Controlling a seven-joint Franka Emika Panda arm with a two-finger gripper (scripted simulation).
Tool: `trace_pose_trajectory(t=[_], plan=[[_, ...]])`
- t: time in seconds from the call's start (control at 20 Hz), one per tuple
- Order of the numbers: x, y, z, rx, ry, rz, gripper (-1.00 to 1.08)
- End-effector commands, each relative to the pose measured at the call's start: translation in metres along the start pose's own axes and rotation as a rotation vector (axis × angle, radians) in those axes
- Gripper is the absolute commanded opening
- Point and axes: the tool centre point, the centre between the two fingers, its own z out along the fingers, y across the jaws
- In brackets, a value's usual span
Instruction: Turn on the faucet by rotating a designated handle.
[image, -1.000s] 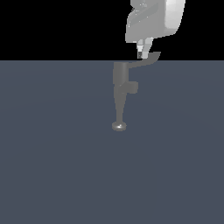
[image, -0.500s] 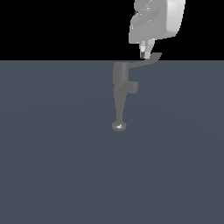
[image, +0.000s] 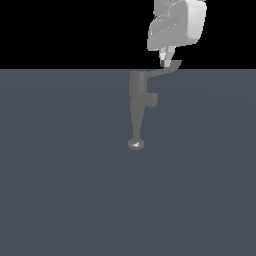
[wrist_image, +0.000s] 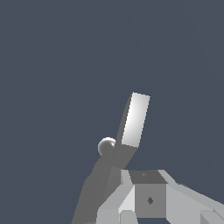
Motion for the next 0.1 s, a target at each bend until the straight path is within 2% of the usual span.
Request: trace_pose_trajectory(t=[0.0, 0.05], plan=[[0.0340, 0.0085, 0.0033, -0.004, 0.007, 0.050, -1.00], [0.0340, 0.0085, 0.0033, -0.004, 0.007, 0.050, -1.00]])
